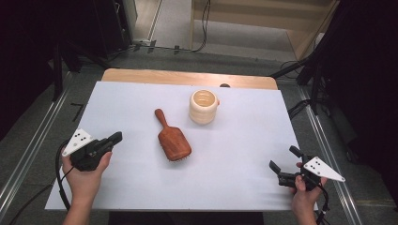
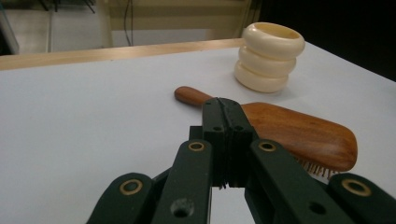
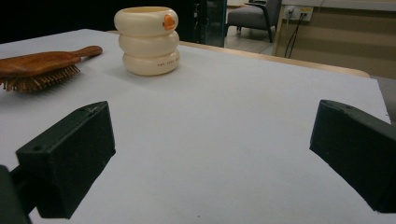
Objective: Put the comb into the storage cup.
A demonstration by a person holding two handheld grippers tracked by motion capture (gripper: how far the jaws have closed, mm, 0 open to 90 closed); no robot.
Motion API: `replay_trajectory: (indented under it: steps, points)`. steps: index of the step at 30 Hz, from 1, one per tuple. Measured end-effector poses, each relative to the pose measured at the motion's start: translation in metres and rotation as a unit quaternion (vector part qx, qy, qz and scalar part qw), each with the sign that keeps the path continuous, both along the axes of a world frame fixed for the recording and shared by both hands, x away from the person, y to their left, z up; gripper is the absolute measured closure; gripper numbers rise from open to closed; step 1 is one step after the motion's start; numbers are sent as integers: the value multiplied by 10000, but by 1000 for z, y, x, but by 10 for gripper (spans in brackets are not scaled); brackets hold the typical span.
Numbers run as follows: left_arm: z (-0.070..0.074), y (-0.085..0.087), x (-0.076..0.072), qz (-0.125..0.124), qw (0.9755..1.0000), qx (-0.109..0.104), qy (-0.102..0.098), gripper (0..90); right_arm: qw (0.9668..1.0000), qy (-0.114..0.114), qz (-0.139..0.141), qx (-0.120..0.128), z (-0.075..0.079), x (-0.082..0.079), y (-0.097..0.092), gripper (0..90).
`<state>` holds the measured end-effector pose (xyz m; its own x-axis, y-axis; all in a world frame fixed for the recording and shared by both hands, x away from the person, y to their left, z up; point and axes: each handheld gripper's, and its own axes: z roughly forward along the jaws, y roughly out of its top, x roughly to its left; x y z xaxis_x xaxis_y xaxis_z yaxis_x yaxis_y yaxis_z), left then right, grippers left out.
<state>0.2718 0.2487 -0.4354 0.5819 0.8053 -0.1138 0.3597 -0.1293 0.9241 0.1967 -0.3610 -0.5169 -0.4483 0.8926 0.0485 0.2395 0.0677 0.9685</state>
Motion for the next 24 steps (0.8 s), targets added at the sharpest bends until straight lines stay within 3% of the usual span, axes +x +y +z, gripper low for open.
replay_trajectory:
  steps: [11,24]
  points:
    - [5,-17,26,-165,9994,163,270,900,10000,1,17,-33,0,0,1,0]
    - [4,-39,58,-528,9961,406,579,900,9998,-12,115,-171,-1,1,3,0]
